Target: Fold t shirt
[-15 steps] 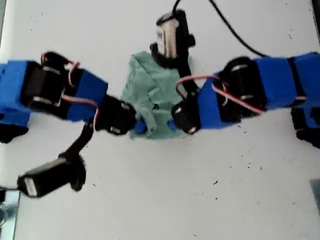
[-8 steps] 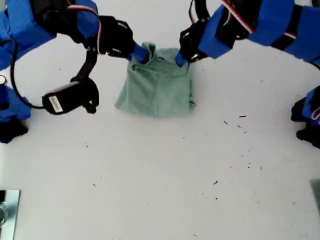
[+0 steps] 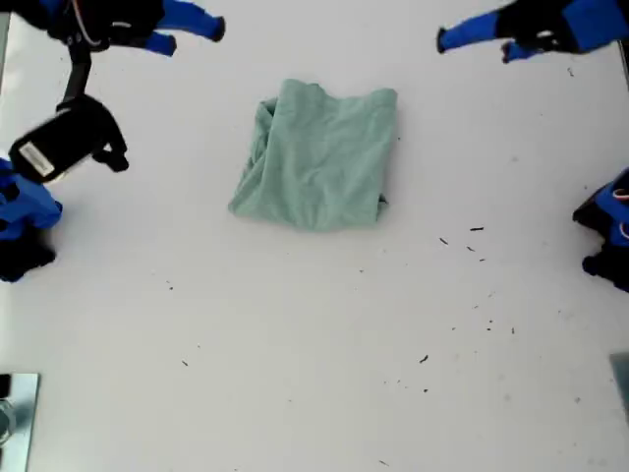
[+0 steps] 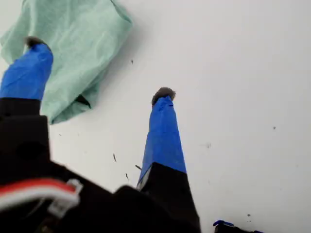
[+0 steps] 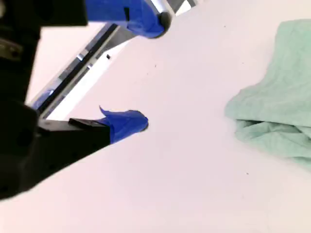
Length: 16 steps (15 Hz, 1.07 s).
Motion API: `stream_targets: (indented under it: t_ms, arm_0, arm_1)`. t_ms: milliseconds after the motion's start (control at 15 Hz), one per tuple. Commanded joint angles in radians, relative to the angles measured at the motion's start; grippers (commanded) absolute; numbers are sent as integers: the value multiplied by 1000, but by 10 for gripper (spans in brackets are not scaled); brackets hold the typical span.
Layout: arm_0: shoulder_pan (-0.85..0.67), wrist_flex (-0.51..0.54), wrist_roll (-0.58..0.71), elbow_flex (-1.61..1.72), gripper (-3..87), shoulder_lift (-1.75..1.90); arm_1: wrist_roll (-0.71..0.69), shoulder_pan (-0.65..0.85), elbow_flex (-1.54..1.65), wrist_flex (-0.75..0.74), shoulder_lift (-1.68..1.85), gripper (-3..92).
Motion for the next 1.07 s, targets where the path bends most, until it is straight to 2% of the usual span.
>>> stream_targets:
  t_ms: [0,133,200,267,333,400,467,533,600,800,1000]
  arm_0:
    - [118,-169,-137,518,137,453]
    - [250,-210,-311,913,83,870]
    - [342,-224,-420,1112,73,1158]
    - [425,-235,-574,1293,77,1394]
    - [480,-238,-604,1333,106,1310]
    - [560,-204,-634,1387,122,1382]
    - [643,-175,-609,1351,134,1388]
    - [716,-183,-568,1371,134,1385]
    - [782,-186,-541,1373,135,1385]
    - [931,-186,-541,1373,135,1385]
    - [1006,-186,-541,1373,135,1385]
  arm_1:
    - [166,2,503,-106,436,349]
    - [331,-100,884,-127,882,292]
    - [368,-166,1011,-100,1028,289]
    - [354,-209,1101,-149,1011,280]
    - [433,-207,1157,-121,1006,265]
    - [433,-199,1155,-118,1017,254]
    - [373,-176,1154,-112,1017,252]
    - [166,-161,1154,-112,1017,245]
    - [55,-152,1152,-106,1017,235]
    - [54,-156,1152,-106,1017,213]
    - [54,-156,1152,-106,1017,204]
